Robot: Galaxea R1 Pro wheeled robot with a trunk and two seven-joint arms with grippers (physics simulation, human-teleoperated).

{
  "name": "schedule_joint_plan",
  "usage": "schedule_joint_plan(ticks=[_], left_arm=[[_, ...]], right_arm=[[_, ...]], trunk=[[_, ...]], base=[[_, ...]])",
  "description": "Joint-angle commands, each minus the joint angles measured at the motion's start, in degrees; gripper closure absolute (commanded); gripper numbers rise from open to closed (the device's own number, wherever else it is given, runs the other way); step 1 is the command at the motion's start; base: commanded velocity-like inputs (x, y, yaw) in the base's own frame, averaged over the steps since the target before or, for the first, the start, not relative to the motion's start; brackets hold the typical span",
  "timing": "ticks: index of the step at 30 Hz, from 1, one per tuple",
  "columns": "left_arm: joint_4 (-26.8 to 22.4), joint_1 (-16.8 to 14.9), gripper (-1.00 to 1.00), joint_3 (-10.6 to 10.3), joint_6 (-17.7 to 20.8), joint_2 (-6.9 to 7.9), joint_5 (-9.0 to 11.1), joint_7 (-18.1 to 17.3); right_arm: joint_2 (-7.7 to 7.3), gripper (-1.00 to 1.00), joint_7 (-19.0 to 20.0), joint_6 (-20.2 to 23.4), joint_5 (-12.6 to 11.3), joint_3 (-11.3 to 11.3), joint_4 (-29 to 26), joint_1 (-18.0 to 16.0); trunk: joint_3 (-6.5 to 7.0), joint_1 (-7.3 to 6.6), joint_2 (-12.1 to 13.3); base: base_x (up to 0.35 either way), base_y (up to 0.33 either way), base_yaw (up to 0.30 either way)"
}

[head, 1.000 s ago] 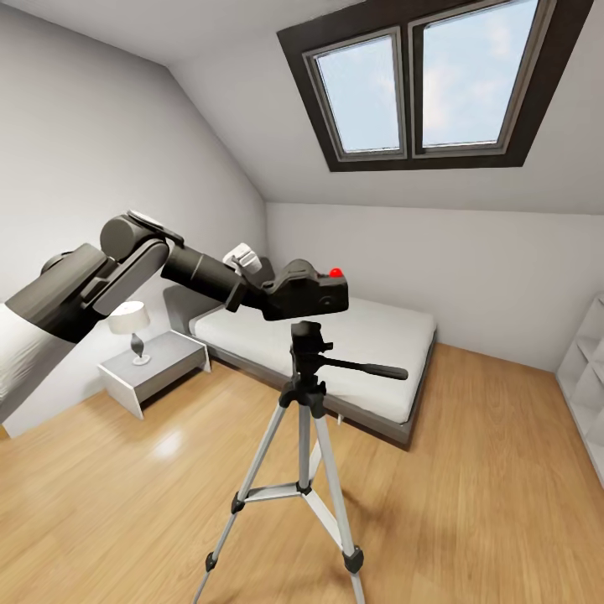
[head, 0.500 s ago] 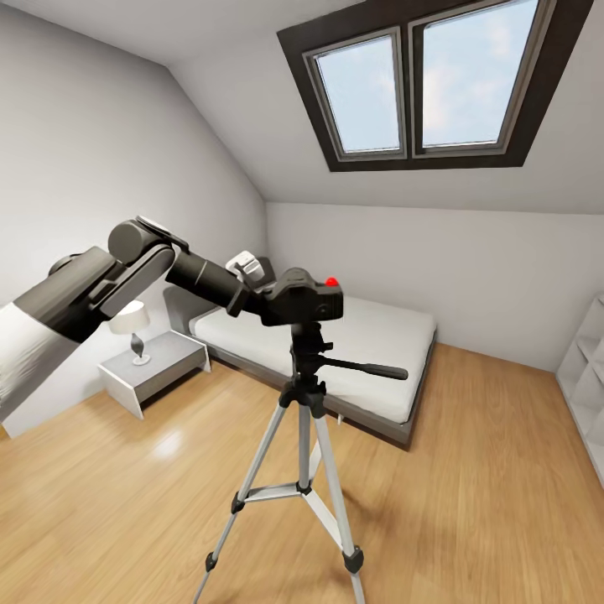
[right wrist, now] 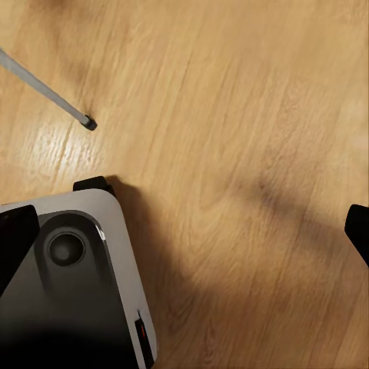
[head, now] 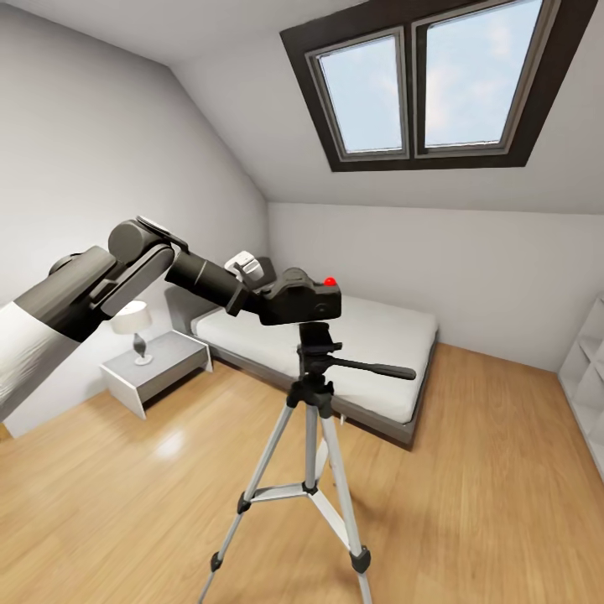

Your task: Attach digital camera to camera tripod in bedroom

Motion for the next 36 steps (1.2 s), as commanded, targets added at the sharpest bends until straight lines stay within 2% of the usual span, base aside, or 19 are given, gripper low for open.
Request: schedule_joint_plan(ticks=[1,16,36], left_arm=[[-0.1,-0.1,1.0,-0.1,0.2,0.07,0.0,-0.2],[-0.2,-0.1,1.0,-0.1,0.2,0.15,0.0,-0.2],[-0.2,-0.1,1.0,-0.1,0.2,0.24,0.0,-0.2]], right_arm=[[0.02,-1.0,0.1,-0.4,-0.5,0.5,0.3,-0.1],[0.02,-1.0,0.1,-0.4,-0.5,0.5,0.3,-0.1],[0.02,-1.0,0.1,-0.4,-0.5,0.5,0.3,-0.1]], trunk=[[-0.13,0.04,-0.1],[-0.13,0.04,-0.1],[-0.13,0.04,-0.1]], base=[[0.0,0.15,0.0],[0.0,0.077,-0.018],[0.0,0.017,-0.26]])
